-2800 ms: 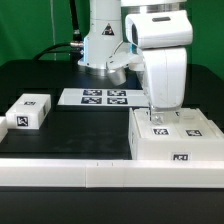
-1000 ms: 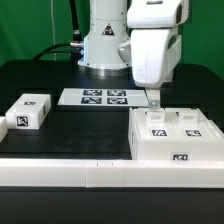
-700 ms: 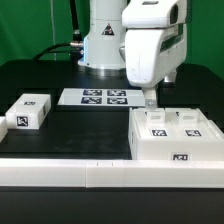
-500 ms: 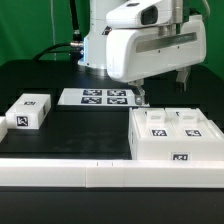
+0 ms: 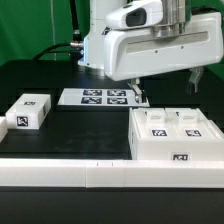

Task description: Assemble cabinet

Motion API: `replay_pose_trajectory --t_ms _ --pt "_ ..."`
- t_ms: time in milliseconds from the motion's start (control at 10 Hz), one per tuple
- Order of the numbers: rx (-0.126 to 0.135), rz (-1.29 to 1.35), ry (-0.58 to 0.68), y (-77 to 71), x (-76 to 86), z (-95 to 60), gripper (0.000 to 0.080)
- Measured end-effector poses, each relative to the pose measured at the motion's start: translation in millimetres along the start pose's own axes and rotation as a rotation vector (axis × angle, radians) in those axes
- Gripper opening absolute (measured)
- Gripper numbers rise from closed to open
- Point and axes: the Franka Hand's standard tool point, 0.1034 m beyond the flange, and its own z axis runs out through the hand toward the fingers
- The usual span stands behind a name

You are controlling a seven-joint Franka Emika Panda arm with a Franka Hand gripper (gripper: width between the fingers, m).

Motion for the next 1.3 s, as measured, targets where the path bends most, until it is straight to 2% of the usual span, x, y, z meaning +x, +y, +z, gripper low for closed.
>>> replay_pose_trajectory --t_ms 100,200,300,400,500,900,1200,1300 --pt "-0.007 0.129 -0.019 -7.3 -6.7 4.0 0.0797" --pt "-0.028 0.162 -0.039 -18.3 -17.1 11.3 0.0797" --pt "-0.040 0.229 -0.042 -19.2 -19.0 13.4 0.0797" --pt "-0.046 0.224 -0.042 -18.6 -21.4 16.9 0.0797" --pt "-0.040 0.186 -0.020 -16.5 -25.0 22.5 0.0797" --pt "-0.039 0.186 -0.031 -18.7 -26.1 23.4 0.0797" --pt "-0.070 0.227 -0.071 -19.6 -37.4 33.3 0.0797" --pt "-0.081 0.218 -0.072 -10.1 -39.9 37.2 0.0797"
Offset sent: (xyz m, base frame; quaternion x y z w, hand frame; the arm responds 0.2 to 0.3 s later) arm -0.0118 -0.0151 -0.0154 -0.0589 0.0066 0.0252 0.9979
